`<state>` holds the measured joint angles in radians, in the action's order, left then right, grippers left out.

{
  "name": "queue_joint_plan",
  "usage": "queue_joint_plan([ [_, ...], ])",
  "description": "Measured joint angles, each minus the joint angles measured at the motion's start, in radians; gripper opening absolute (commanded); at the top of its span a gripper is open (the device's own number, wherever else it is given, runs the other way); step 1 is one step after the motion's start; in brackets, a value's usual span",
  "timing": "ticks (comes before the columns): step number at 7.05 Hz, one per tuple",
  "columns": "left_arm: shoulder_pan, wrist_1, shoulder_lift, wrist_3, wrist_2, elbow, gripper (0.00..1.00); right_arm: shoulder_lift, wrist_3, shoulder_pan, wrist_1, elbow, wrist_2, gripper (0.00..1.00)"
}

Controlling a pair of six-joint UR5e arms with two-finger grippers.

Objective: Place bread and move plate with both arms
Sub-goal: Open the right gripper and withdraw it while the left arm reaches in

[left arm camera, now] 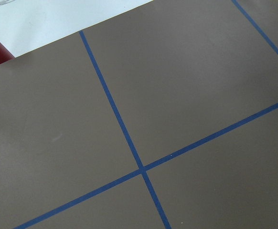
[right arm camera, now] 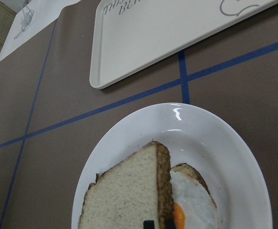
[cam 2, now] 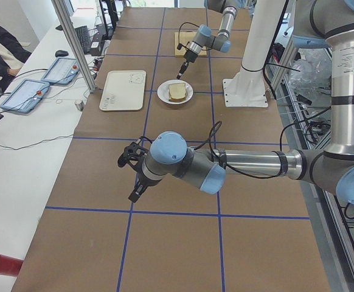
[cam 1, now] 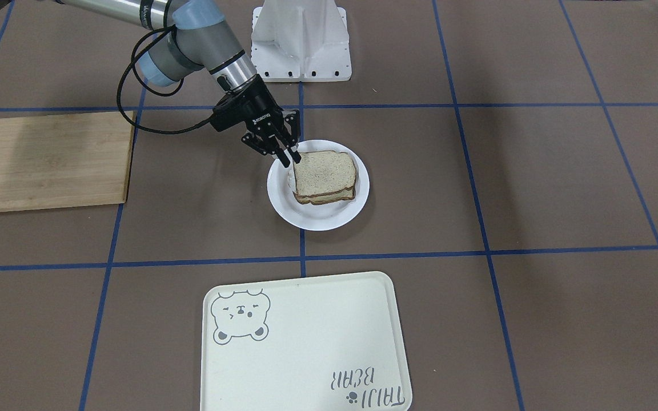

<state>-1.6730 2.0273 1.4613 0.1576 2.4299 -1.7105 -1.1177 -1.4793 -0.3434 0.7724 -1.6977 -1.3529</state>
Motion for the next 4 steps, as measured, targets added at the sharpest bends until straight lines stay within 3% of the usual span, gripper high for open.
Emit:
queue_joint_plan([
  [1,0.005,0.008,0.002,0.004,0.001,-0.001,0.98,-0.009,0.008,-0.057,0.017,-0.003,-0.045,1.0],
  [3,0.063,0.114,0.001,-0.024,0.001,-0.003,0.98,-0.061,0.093,-0.242,0.118,-0.006,-0.237,1.0],
  [4,0.135,0.19,0.007,-0.125,0.0,-0.005,0.98,-0.09,0.212,-0.346,0.207,-0.003,-0.338,1.0],
])
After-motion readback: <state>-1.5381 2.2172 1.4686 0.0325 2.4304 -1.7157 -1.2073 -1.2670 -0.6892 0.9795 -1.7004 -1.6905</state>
